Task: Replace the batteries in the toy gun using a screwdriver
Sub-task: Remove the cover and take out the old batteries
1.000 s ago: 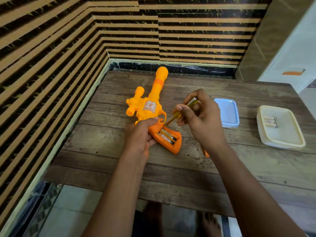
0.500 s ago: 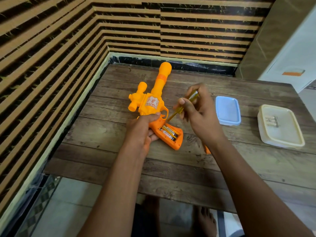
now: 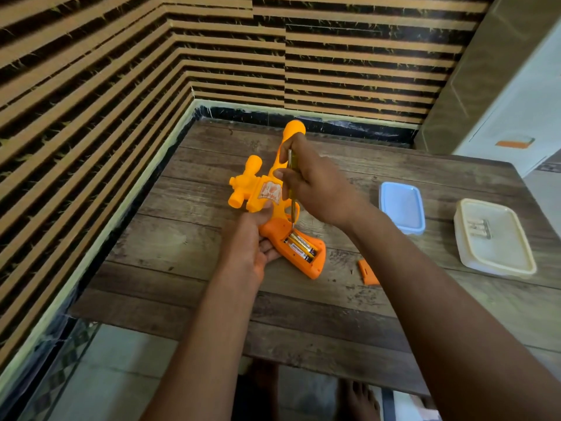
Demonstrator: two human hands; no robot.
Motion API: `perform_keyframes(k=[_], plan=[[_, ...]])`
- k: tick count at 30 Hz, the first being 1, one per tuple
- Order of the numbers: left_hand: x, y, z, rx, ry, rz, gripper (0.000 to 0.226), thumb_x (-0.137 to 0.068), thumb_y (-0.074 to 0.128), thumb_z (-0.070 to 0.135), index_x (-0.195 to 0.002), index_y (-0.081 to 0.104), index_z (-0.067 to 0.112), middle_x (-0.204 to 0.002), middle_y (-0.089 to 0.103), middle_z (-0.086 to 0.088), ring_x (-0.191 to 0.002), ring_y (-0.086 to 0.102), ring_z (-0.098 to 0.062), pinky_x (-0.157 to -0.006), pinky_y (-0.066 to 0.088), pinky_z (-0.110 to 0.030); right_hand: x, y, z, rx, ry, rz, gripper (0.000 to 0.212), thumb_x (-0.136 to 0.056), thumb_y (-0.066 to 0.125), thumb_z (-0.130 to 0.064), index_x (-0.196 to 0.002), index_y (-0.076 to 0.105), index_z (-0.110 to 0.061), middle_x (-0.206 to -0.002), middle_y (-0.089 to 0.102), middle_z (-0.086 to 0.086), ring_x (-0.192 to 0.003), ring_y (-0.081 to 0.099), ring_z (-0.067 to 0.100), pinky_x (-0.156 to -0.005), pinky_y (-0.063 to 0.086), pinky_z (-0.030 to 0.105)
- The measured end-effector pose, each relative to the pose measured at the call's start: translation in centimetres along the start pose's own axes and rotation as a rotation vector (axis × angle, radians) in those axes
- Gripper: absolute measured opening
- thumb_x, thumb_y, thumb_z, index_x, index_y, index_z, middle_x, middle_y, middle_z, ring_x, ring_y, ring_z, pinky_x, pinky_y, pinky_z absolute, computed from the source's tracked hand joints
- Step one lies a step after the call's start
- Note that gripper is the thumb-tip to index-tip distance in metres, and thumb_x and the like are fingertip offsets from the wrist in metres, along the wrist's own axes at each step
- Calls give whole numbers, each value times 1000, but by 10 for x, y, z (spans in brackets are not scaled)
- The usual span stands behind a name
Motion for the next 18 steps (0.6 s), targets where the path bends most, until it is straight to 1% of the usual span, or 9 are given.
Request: perform_keyframes(k=[1, 3, 4, 6, 7, 10, 14, 16, 18], plan=[[0, 0, 0, -1, 2, 3, 41, -95, 72, 29, -133, 64, 18, -107, 77, -12, -73, 79, -21, -54, 59, -32, -3, 0, -1, 6, 17, -27, 17, -106, 53, -14, -119, 47, -4, -82, 71, 13, -74, 70, 25, -66, 56, 47], [-1, 0, -1, -4, 4, 14, 42, -95, 72, 30, -134, 64, 18, -112, 76, -13, -81, 78, -24, -58, 59, -35, -10, 1, -2, 10, 45, -73, 18, -107, 53, -15, -120, 47, -5, -85, 71, 13, -77, 71, 26, -69, 57, 50], [-2, 0, -1, -5, 1, 19, 43, -94, 73, 31, -135, 64, 18, -115, 76, -14, -85, 78, -25, -60, 59, -36, -12, 1, -2, 14, 56, -91, 18, -107, 53, -16, -120, 46, -5, -85, 69, 12, -77, 70, 24, -68, 57, 48], [-2, -1, -2, 0, -5, 24, 44, -94, 73, 31, -135, 63, 18, -117, 75, -15, -85, 78, -26, -58, 60, -36, -16, 1, -1, 24, 74, -122, 18, -107, 53, -17, -120, 46, -6, -81, 64, 6, -73, 67, 16, -61, 52, 37], [-2, 0, -2, 5, -7, 26, 44, -95, 73, 32, -135, 63, 17, -117, 75, -16, -85, 77, -26, -58, 60, -37, -18, 1, -1, 34, 81, -143, 19, -107, 53, -17, -120, 46, -6, -81, 63, 6, -73, 66, 17, -60, 50, 37], [-2, 0, -1, 12, -5, 35, 43, -96, 72, 32, -135, 63, 17, -119, 74, -16, -85, 76, -25, -61, 58, -38, -25, 3, -4, 57, 100, -213, 22, -107, 54, -16, -122, 44, -4, -92, 66, 19, -83, 68, 31, -68, 53, 47], [-2, -1, -2, 9, -1, 38, 40, -94, 73, 32, -130, 66, 16, -108, 77, -14, -71, 79, -21, -54, 60, -33, -33, 4, -7, 98, 123, -256, 24, -107, 54, -18, -123, 43, -5, -86, 57, 9, -76, 58, 21, -58, 41, 33], [-2, -1, -2, 1, 2, 38, 38, -94, 74, 32, -128, 66, 16, -107, 78, -13, -70, 79, -20, -52, 60, -32, -35, 5, -5, 111, 145, -277, 25, -107, 54, -19, -125, 42, -6, -94, 61, 15, -84, 61, 27, -62, 44, 35], [-3, -1, -2, -19, 12, 44, 38, -93, 74, 33, -126, 67, 16, -111, 77, -14, -75, 79, -21, -52, 60, -32, -33, 8, -2, 196, 161, -332, 27, -106, 53, -19, -129, 44, -8, -101, 63, 18, -91, 63, 32, -68, 50, 41]])
Point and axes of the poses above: each hand's wrist, its own x-axis away from the middle knuckle, its own y-axis out of the palm, z = x × y, the point moved 2 cm from there along -x, towards the middle knuckle
